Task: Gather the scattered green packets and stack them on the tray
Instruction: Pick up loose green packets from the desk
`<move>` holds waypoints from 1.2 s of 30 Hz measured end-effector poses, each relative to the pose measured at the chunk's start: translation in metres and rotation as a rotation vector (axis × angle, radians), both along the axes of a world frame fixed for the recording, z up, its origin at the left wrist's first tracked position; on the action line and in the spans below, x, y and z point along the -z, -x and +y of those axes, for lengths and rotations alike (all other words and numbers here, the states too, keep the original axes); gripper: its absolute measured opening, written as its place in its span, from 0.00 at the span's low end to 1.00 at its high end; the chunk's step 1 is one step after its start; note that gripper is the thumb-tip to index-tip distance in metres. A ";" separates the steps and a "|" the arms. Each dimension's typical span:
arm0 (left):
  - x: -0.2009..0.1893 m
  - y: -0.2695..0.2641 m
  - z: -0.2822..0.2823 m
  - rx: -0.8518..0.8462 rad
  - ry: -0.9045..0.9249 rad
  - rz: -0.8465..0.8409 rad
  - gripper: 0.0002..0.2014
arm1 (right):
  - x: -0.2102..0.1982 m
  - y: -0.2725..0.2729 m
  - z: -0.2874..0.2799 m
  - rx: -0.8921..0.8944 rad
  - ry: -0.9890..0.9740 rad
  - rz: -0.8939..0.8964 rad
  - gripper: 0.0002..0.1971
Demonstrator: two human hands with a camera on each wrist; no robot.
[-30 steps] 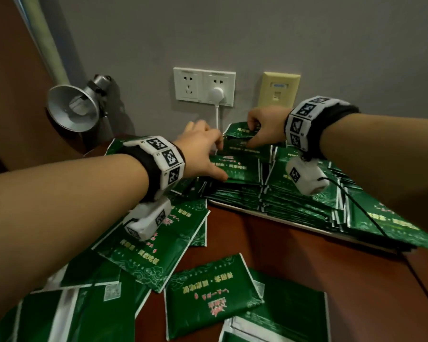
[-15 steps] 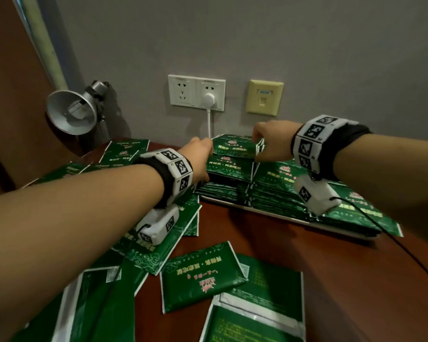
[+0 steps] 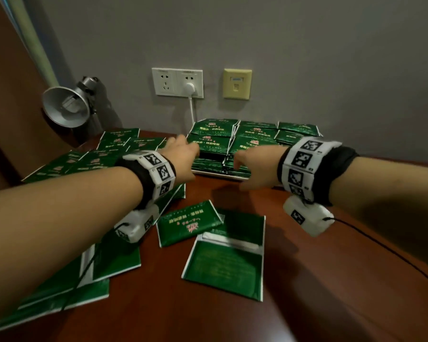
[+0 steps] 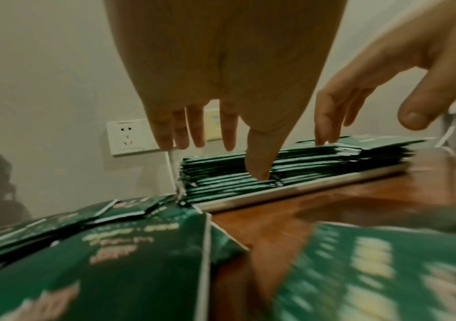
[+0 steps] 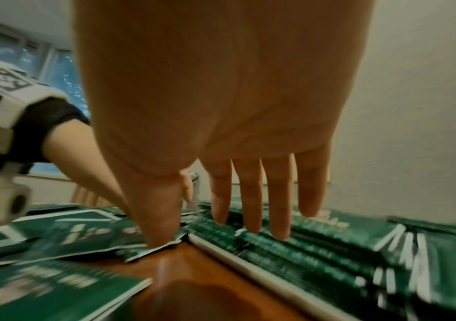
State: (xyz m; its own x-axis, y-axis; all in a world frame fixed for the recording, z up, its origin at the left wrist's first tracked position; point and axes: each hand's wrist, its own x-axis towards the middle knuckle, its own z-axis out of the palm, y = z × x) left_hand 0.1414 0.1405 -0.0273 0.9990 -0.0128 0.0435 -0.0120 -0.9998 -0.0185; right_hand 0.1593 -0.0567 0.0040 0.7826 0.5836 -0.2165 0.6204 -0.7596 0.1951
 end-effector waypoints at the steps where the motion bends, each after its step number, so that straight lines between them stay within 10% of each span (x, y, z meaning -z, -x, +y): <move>1: 0.002 0.014 -0.007 0.027 -0.026 0.049 0.25 | 0.006 0.017 -0.002 -0.020 0.045 0.047 0.29; 20: 0.059 0.160 -0.081 0.086 -0.042 0.464 0.31 | 0.081 0.179 -0.055 -0.034 0.105 0.151 0.66; 29: 0.049 0.168 -0.084 0.084 -0.050 0.447 0.30 | 0.069 0.218 -0.045 -0.266 0.099 -0.039 0.27; 36: 0.047 0.170 -0.085 0.084 -0.053 0.453 0.30 | 0.051 0.234 -0.025 -0.260 0.288 -0.013 0.21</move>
